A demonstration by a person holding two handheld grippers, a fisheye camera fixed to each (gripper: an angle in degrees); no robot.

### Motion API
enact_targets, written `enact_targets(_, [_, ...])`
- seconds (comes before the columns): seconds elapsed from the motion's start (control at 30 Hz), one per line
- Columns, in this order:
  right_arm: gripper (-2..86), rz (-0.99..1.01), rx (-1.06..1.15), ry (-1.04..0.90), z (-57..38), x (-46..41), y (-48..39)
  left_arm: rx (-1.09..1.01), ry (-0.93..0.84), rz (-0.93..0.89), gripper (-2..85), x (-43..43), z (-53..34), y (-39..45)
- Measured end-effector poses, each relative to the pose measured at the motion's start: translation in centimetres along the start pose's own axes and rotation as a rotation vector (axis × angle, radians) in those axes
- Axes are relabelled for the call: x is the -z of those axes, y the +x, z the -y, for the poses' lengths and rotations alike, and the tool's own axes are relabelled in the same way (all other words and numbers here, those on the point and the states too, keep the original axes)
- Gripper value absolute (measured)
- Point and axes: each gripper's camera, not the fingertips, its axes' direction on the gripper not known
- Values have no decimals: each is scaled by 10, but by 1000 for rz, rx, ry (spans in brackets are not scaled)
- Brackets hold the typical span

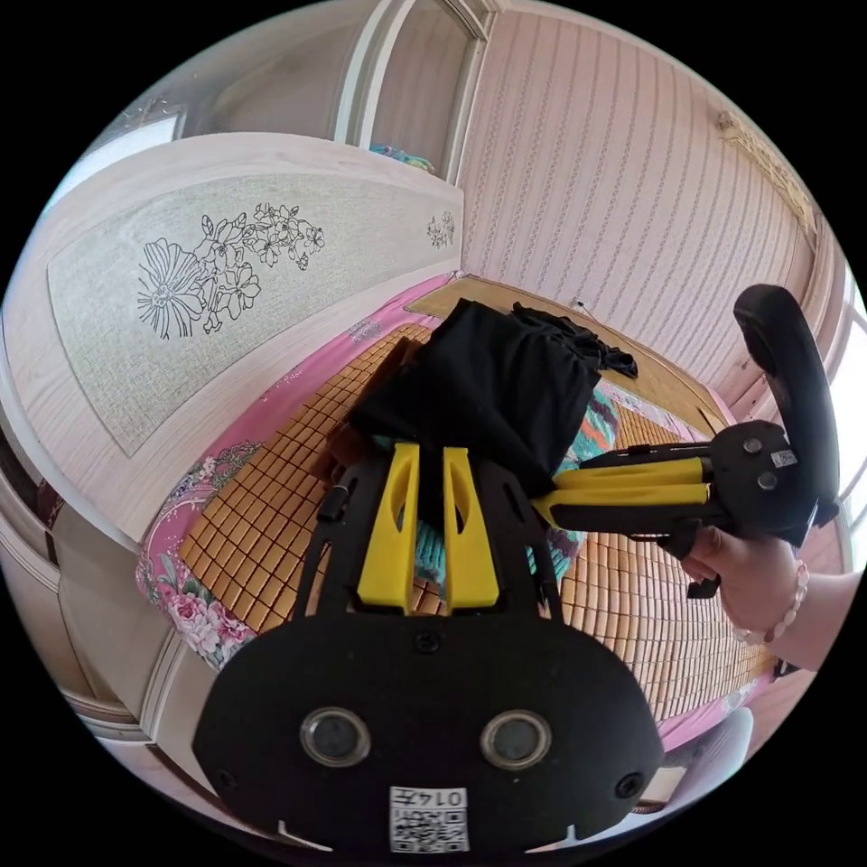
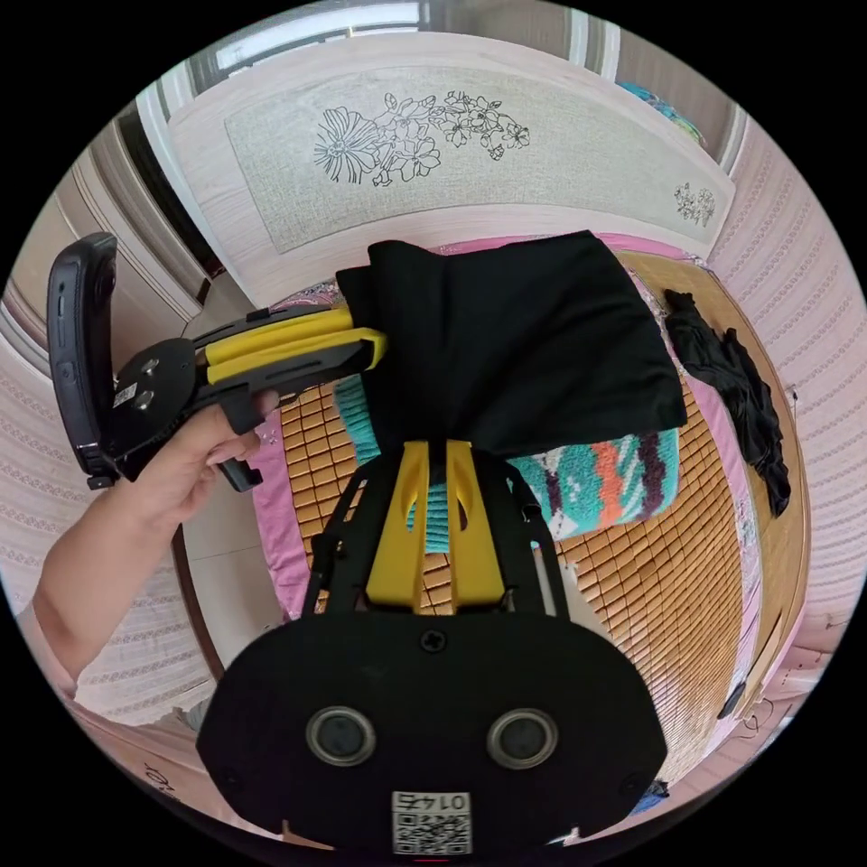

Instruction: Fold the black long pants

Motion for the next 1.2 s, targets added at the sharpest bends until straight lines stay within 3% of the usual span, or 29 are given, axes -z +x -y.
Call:
enact_targets(0.33, [17, 133, -99, 341, -130, 156, 23, -291, 229, -12, 41, 170, 48, 142])
enact_targets(0.6, [15, 300, -118, 506, -272, 213, 14, -536, 191, -82, 39, 254, 19, 255])
enact_targets(0.77, [15, 301, -182, 492, -362, 209, 16, -633, 110, -156, 39, 256, -8, 325])
enact_targets(0.97, [16, 339, -453, 493, -483, 201, 52, -704, -27, -163, 39, 232, -45, 392])
enact_targets(1.2, [18, 139, -856, 202, -620, 133, 74, -674, -308, -237, 39, 145, -112, 449])
